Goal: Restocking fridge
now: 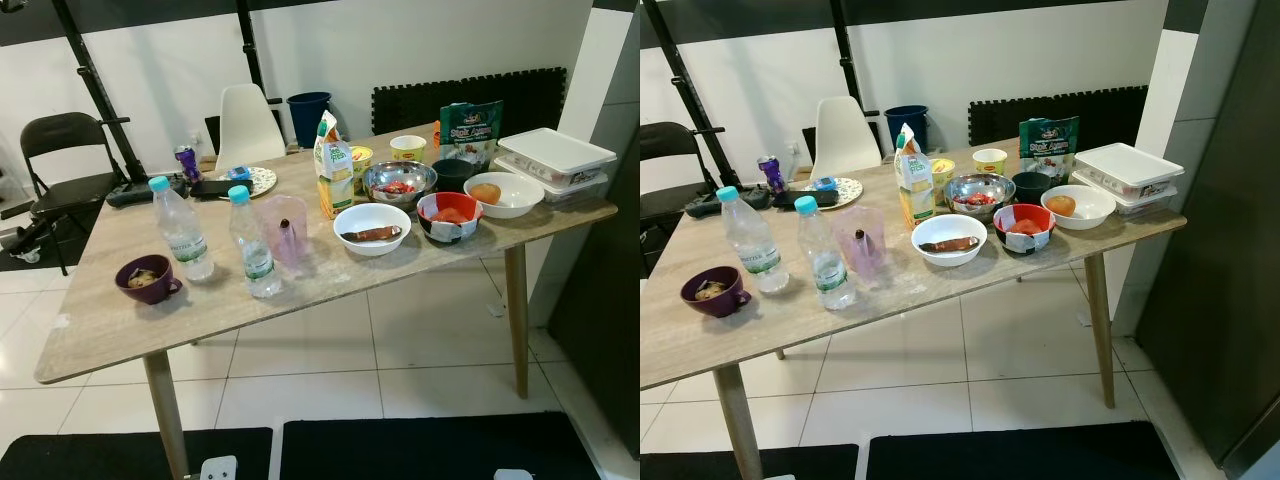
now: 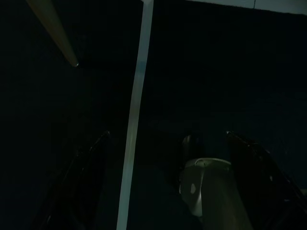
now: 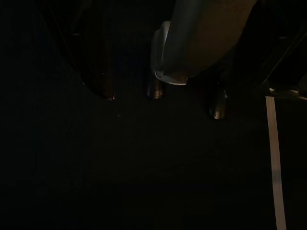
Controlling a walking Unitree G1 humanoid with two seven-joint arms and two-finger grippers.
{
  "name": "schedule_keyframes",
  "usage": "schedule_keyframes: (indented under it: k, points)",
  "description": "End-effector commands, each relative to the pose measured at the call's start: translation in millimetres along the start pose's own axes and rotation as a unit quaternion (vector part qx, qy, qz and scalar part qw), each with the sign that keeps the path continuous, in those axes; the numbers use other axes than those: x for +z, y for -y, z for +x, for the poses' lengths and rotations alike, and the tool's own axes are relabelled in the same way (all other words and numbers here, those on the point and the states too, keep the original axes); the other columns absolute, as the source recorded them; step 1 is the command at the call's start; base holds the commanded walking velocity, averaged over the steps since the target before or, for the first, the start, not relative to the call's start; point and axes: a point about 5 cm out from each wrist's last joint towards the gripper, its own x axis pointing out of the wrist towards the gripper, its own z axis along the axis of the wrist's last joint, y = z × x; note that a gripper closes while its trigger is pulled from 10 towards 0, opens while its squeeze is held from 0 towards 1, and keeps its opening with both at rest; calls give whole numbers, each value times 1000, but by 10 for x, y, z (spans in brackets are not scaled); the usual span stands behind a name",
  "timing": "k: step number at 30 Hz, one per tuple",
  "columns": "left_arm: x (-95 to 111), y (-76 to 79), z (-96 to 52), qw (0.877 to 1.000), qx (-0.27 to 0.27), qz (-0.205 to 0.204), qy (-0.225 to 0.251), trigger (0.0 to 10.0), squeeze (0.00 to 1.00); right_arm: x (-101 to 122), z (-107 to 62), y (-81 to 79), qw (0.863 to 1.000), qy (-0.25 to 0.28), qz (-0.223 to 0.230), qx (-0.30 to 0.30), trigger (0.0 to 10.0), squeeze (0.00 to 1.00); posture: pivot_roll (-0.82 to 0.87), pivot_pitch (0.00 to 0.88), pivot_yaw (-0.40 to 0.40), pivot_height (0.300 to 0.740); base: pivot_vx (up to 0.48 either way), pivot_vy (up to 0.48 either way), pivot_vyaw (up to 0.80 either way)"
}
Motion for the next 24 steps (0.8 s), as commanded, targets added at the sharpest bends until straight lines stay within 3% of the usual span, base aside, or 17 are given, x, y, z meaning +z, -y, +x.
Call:
schedule_keyframes:
  k: [1, 21, 24]
  points:
    - [17, -37, 0, 1000, 4, 3, -1, 10000, 0, -72, -11, -4, 1000, -8, 5, -1, 10000, 0, 52, 65, 89, 740, 0, 0, 0]
    - [138, 63, 9, 999, -11, 6, 35, 10000, 0, -37, -9, 13, 1000, -3, 5, -2, 10000, 0, 50, 67, 82, 740, 0, 0, 0]
    - [148, 61, 9, 999, -11, 4, 38, 10000, 0, -19, -4, 2, 1000, 0, 5, 0, 10000, 0, 49, 66, 82, 740, 304, 0, 0]
